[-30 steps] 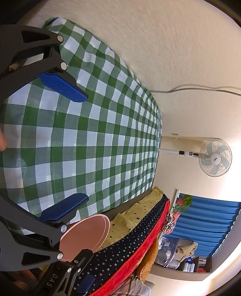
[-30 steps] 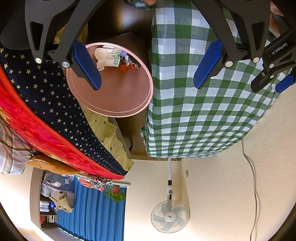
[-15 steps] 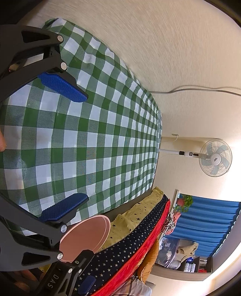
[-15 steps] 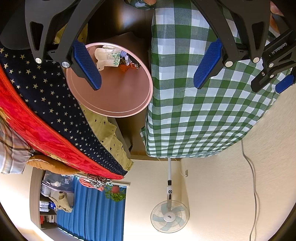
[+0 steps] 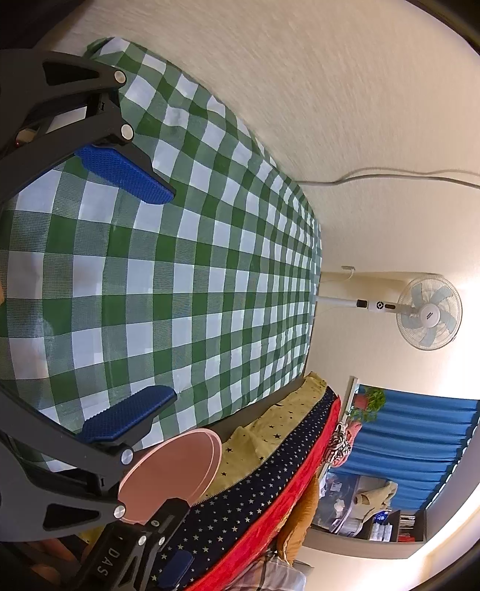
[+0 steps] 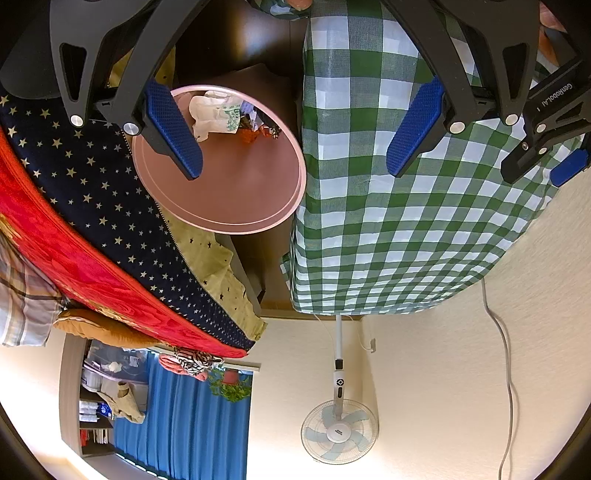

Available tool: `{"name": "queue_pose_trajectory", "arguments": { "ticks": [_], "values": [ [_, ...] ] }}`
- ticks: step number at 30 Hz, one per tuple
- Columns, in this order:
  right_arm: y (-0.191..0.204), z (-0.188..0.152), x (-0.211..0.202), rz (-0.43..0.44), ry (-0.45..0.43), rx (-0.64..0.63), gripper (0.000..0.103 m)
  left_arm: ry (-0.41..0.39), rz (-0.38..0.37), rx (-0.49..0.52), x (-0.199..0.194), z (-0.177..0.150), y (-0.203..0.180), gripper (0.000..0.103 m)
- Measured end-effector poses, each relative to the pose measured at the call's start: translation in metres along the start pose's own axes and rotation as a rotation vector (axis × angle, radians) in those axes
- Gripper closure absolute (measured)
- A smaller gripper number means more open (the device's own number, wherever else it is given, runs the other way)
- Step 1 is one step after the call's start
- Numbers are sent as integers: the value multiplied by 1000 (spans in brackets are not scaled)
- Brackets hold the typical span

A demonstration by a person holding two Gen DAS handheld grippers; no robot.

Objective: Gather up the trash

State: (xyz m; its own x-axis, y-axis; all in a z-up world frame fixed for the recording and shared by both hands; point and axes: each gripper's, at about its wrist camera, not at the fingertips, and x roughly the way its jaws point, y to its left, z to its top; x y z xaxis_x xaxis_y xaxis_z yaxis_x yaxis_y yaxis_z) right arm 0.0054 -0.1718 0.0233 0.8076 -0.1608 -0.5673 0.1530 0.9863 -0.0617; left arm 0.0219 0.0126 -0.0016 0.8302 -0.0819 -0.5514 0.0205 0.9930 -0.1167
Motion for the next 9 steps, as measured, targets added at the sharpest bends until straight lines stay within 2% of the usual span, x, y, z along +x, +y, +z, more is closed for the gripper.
{"name": "queue_pose_trajectory", "arguments": {
  "ticks": [9],
  "values": [
    [0, 0, 0, 1, 1, 1, 5, 1, 6, 10, 2, 0, -3, 8]
  ]
}}
